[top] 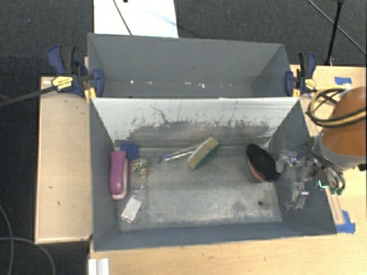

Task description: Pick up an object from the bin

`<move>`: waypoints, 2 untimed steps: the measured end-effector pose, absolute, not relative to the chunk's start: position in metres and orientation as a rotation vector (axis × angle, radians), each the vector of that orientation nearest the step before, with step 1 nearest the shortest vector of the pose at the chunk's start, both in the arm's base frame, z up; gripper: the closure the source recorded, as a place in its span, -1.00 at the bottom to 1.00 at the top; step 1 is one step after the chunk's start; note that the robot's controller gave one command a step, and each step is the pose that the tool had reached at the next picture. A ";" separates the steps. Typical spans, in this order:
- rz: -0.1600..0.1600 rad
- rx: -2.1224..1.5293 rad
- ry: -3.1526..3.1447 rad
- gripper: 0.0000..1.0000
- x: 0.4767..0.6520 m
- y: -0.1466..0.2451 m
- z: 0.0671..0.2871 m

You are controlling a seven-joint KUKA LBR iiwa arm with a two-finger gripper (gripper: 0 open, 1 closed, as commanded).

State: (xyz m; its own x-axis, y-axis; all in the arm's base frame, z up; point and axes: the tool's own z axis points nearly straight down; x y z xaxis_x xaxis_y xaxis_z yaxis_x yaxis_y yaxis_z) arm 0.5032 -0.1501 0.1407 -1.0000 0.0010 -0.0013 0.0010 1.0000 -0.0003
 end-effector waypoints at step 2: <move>-0.005 -0.020 3.136 1.00 0.574 -0.149 0.099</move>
Offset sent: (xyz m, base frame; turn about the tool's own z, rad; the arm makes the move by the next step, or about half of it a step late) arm 0.0691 0.0027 -0.0451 -0.0081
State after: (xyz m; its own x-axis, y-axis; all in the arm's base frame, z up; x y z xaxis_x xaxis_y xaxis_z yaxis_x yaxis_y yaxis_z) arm 0.5741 -0.1490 0.0986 -0.9999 -0.0130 -0.0057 -0.0130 0.9999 -0.0031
